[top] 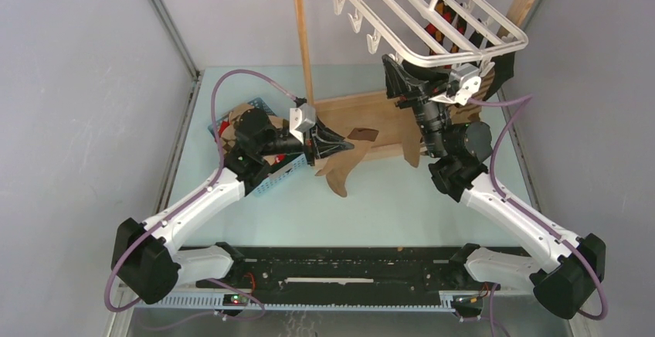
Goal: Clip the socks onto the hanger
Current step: Open the clamp at the hanger.
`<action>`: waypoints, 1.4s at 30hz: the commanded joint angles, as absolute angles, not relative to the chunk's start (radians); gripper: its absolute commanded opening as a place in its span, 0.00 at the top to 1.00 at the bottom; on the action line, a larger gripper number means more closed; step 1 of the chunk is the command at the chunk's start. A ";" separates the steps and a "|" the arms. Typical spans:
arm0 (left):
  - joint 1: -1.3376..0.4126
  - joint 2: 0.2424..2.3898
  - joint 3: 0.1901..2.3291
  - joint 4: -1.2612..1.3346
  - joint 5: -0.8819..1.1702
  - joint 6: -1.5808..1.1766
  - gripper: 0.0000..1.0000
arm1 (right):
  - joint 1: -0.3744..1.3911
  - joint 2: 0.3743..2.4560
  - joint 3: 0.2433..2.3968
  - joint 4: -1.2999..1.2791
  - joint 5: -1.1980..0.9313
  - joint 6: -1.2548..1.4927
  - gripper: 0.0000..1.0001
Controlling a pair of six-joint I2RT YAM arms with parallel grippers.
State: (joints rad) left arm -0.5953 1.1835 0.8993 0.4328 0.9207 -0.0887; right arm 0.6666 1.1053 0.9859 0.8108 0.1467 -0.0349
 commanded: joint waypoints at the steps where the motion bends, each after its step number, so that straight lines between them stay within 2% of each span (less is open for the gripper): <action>1: -0.605 1.173 0.970 0.462 0.915 -0.102 1.00 | 0.658 1.104 1.024 0.855 0.116 -0.033 0.55; 9: -0.618 1.204 1.004 0.465 0.896 -0.125 1.00 | 0.658 1.095 1.024 0.856 0.083 -0.035 0.72; 16: -0.621 1.266 1.080 0.522 0.875 -0.227 1.00 | 0.616 1.072 1.071 0.715 0.061 0.144 0.83; 30: -0.612 1.424 1.261 0.732 0.954 -0.517 1.00 | 0.582 1.025 1.086 0.598 -0.042 0.285 0.86; 42: -0.583 1.516 1.319 0.943 0.962 -0.812 1.00 | 0.572 1.017 1.086 0.597 -0.069 0.325 0.88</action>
State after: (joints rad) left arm -0.5972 1.4929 1.2572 0.8204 0.9478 -0.6716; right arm 0.5770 1.0389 1.0428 0.5858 -0.0536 0.2955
